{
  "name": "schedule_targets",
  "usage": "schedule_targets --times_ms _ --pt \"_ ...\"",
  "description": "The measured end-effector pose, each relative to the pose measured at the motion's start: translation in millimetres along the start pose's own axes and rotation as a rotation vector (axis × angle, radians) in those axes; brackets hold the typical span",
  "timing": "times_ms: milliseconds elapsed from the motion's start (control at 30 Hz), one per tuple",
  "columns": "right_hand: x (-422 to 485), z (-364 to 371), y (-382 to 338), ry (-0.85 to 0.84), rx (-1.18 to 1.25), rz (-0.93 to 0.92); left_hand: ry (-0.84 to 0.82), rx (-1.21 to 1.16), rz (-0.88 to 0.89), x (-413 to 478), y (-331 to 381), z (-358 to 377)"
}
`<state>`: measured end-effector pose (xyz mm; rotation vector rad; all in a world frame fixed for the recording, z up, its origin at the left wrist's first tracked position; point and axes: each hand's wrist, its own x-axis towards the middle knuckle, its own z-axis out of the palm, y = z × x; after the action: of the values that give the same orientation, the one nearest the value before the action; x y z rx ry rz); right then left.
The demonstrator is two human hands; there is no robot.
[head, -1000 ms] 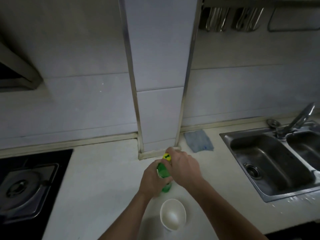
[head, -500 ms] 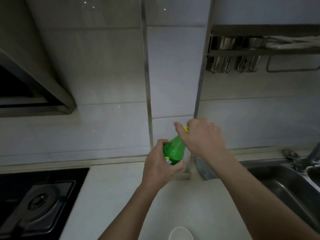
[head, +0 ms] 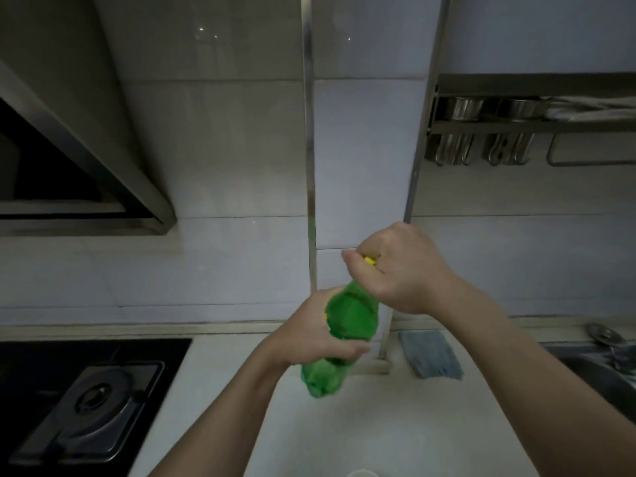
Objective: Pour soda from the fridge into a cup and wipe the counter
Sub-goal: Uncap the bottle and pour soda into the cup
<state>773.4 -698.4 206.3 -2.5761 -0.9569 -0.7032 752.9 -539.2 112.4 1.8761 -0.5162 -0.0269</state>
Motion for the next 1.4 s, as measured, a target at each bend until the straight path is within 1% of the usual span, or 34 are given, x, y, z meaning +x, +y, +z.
schedule_targets --times_ms 33,67,100,133,167,200,233,267,333,400,433,500,533,567,600,633,700,733,767,800,833,867,933,967,1000,1033,1067,1167,1200,1233,1267,1300,1333,1400 --pt "0 -1 3 -0.028 -0.005 -0.103 -0.089 -0.042 0.005 -1 0 -1" --pt "1 -1 6 -0.03 0.0 -0.14 -0.118 -0.064 0.003 -3 2 -1" --pt "1 -2 8 -0.01 0.003 -0.11 -0.085 -0.064 -0.008 -2 4 1" --pt "1 -2 7 0.022 -0.022 -0.015 0.003 -0.031 -0.026 0 5 5" --pt "1 -2 6 0.042 -0.095 0.123 0.132 0.041 -0.053 3 6 10" --pt "0 -1 7 0.034 -0.19 0.269 0.275 0.149 -0.074 5 7 16" --pt "-1 1 8 -0.012 -0.272 0.381 0.397 0.248 -0.077 7 7 23" --pt "-1 1 7 -0.061 -0.32 0.436 0.473 0.299 -0.067 8 7 30" --pt "2 -1 6 -0.087 -0.327 0.427 0.493 0.249 -0.056 9 6 37" --pt "5 -4 7 -0.053 -0.236 0.336 0.397 0.121 -0.051 10 2 32" --pt "6 -6 7 -0.045 -0.169 0.243 0.288 0.042 -0.04 10 0 28" --pt "7 -10 5 -0.099 -0.034 -0.002 0.013 -0.131 0.0 8 -1 19" --pt "8 -10 6 -0.12 -0.002 -0.088 -0.1 -0.187 0.016 7 -1 16" --pt "8 -10 7 -0.117 0.01 -0.115 -0.147 -0.213 0.02 6 -1 14" --pt "8 -9 8 -0.096 -0.003 -0.075 -0.117 -0.221 0.006 7 0 15" --pt "7 -10 7 -0.071 -0.043 0.018 -0.021 -0.206 -0.022 8 1 19" --pt "6 -8 8 -0.029 -0.224 0.276 0.279 -0.081 -0.066 14 2 33" --pt "5 -7 9 -0.044 -0.297 0.351 0.4 0.002 -0.066 15 1 38" --pt "5 -5 9 -0.056 -0.307 0.376 0.469 0.048 -0.046 15 0 41" --pt "4 -4 10 -0.041 -0.258 0.355 0.456 0.043 -0.031 15 -3 39" --pt "3 -3 10 -0.015 -0.178 0.286 0.372 -0.003 -0.024 14 -5 32" --pt "2 -2 11 -0.005 -0.104 0.178 0.238 -0.062 -0.029 12 -6 23" --pt "2 -1 15 -0.059 -0.026 -0.044 -0.074 -0.178 -0.044 5 -6 7" --pt "2 0 17 -0.091 -0.006 -0.108 -0.19 -0.203 -0.048 1 -5 2" --pt "1 3 18 -0.11 0.004 -0.118 -0.232 -0.201 -0.057 -1 -5 -1" --pt "0 7 20 -0.108 0.006 -0.076 -0.196 -0.175 -0.077 -2 -5 -1" --pt "-3 10 20 -0.085 -0.004 0.006 -0.098 -0.117 -0.102 -2 -4 2" --pt "-10 17 17 -0.044 -0.12 0.332 0.374 0.208 -0.142 -2 -5 20" --pt "-11 18 16 -0.052 -0.158 0.401 0.487 0.276 -0.119 -4 -5 27" --pt "-11 19 14 -0.062 -0.166 0.444 0.537 0.296 -0.088 -5 -6 31" --pt "-11 18 13 -0.068 -0.147 0.448 0.521 0.271 -0.078 -6 -9 31" --pt "-11 18 13 -0.068 -0.108 0.407 0.449 0.209 -0.085 -7 -11 26" --pt "-12 17 14 -0.082 -0.05 0.323 0.319 0.123 -0.098 -7 -13 17" --pt "-15 13 14 -0.184 0.056 0.08 0.008 -0.04 -0.099 -10 -16 0"
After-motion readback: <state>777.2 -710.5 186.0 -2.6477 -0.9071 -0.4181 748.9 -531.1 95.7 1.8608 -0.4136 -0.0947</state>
